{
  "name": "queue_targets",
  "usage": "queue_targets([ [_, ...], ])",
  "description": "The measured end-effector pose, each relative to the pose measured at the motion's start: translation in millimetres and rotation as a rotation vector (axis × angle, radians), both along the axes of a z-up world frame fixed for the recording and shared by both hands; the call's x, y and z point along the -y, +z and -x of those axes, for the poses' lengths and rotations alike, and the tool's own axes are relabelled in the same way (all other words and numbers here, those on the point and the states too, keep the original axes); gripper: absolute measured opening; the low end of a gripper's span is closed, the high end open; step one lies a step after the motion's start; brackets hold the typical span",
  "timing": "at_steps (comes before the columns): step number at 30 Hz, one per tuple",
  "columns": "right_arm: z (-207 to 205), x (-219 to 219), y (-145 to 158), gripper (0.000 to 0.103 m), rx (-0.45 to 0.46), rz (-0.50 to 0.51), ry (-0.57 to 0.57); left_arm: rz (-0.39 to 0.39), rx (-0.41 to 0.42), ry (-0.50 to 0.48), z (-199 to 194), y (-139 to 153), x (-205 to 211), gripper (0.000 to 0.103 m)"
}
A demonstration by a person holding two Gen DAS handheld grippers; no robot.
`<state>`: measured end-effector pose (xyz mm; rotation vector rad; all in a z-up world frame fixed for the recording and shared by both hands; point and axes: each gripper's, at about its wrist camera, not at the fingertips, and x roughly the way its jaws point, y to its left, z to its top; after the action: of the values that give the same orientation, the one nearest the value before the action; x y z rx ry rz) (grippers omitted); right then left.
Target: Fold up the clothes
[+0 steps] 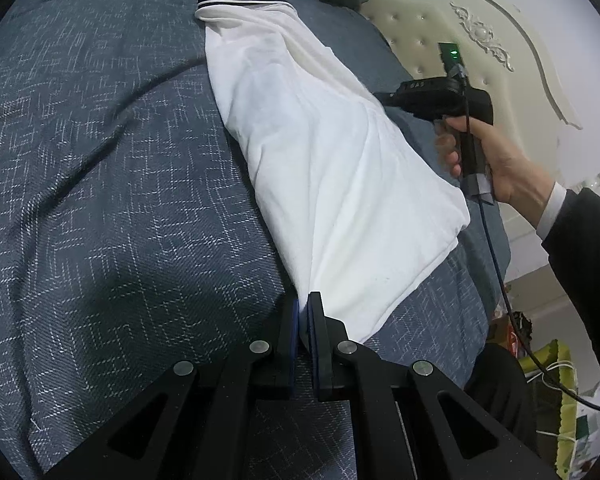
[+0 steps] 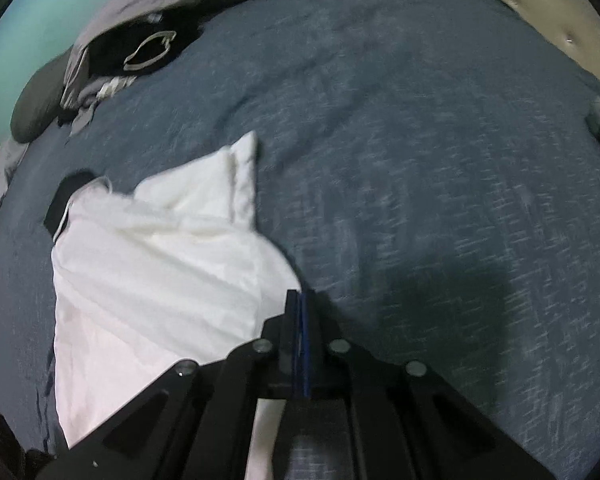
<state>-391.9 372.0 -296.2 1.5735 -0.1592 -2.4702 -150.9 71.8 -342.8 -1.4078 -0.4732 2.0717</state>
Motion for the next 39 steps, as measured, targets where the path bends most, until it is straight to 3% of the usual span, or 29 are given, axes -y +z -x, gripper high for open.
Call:
queue_targets([
  [3, 2.7, -5.9, 13.9, 0.004, -0.057, 0.049, -0.009, -0.003, 0.001, 0.002, -0.4, 0.3, -0.1, 0.005],
  [4, 3.9, -5.7, 19.6, 0.010, -0.079, 0.066, -0.001, -0.001, 0.001, 0.002, -0.4, 0.2, -0.6, 0.005],
  [5, 5.3, -4.7, 25.0, 0.027, -0.100, 0.083, 0.009, 0.000, -0.001, 0.001, -0.6, 0.3, -1.0, 0.005],
  [7, 10.1, 10.3, 29.6, 0.045, -0.114, 0.084, 0.075, 0.004, -0.003, 0.000, -0.9, 0.6, -1.6, 0.005],
  [14, 22.3, 85.3, 17.7, 0.045, -0.103, -0.081, 0.339, 0.012, -0.007, -0.005, -2.0, 0.9, -2.1, 0.005],
  [16, 24.2, 96.7, 10.9, 0.045, -0.103, -0.141, 0.363, 0.012, -0.006, -0.006, -2.1, 0.5, -2.0, 0.005],
  [18, 27.5, 105.5, 5.5, 0.032, -0.104, -0.162, 0.389, 0.011, -0.006, -0.007, -2.3, 0.1, -1.9, 0.005],
  [19, 28.8, 108.5, 3.7, 0.016, -0.105, -0.169, 0.397, 0.011, -0.005, -0.008, -2.4, -0.1, -1.9, 0.005],
  [22, 32.0, 115.6, 0.7, 0.002, -0.116, -0.183, 0.412, 0.011, -0.004, -0.009, -2.6, -0.7, -1.8, 0.005],
  [27, 47.2, 102.3, 7.3, 0.002, -0.141, -0.146, 0.287, 0.010, -0.003, -0.011, -3.1, -1.6, -1.5, 0.005],
  [31, 57.2, 88.4, 0.2, 0.002, -0.067, -0.099, 0.201, 0.008, 0.001, -0.010, -3.5, -1.4, -1.0, 0.005],
  [35, 48.1, 88.5, 1.6, 0.002, -0.032, 0.000, 0.252, 0.005, 0.005, -0.008, 2.3, -4.0, -2.0, 0.005],
  [39, 36.5, 86.0, 21.3, 0.004, -0.065, 0.007, 0.249, 0.000, 0.008, -0.003, 2.0, -4.4, -1.3, 0.005],
])
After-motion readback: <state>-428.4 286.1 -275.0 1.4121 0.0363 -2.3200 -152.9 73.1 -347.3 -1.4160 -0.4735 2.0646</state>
